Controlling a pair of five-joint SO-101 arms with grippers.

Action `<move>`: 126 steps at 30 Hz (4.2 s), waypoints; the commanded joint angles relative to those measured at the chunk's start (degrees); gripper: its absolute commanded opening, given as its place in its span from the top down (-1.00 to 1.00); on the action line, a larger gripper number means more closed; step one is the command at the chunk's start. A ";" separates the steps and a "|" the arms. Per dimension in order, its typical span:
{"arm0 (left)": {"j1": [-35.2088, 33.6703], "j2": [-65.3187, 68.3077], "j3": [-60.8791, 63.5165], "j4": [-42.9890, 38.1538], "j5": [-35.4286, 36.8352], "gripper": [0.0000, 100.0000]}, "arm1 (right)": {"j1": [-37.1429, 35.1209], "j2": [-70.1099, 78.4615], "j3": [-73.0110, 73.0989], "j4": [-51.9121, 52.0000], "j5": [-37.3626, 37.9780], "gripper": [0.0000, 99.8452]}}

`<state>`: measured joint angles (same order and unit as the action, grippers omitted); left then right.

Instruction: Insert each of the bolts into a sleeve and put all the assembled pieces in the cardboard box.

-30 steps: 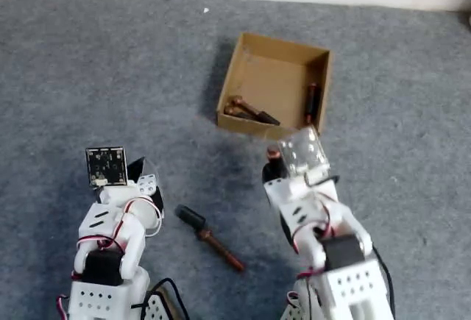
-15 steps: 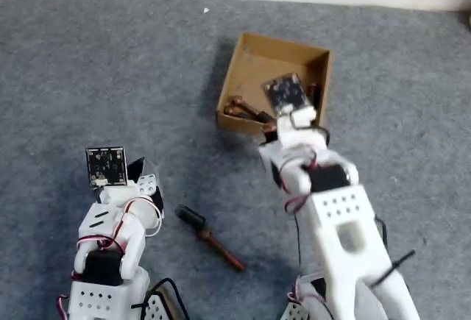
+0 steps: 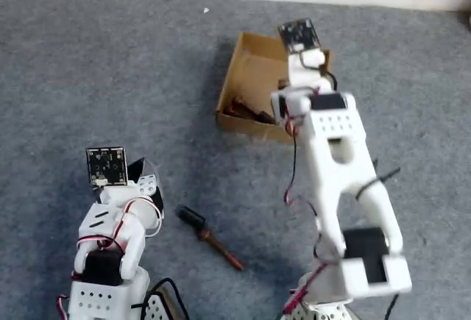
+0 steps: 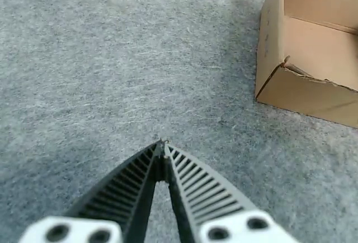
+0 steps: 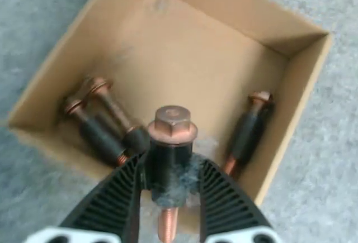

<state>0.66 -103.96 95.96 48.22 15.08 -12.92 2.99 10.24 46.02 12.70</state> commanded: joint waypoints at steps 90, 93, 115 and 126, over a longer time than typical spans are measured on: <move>-16.48 -0.31 -0.04 -3.16 -2.81 0.99 | -29.23 -29.05 32.13 5.93 -0.44 0.99; -16.48 -0.31 -0.13 -2.99 -13.36 0.99 | -24.13 -38.37 32.40 9.10 -0.53 0.99; 21.85 15.43 -18.07 20.92 -26.02 0.82 | 3.82 -60.70 53.14 -4.00 -10.73 0.99; 33.36 51.74 -30.81 17.58 -1.49 0.45 | 4.70 -60.70 53.58 -5.23 -10.64 0.99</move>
<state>30.55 -62.99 71.25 67.21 5.05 -8.79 -56.00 64.04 42.59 2.59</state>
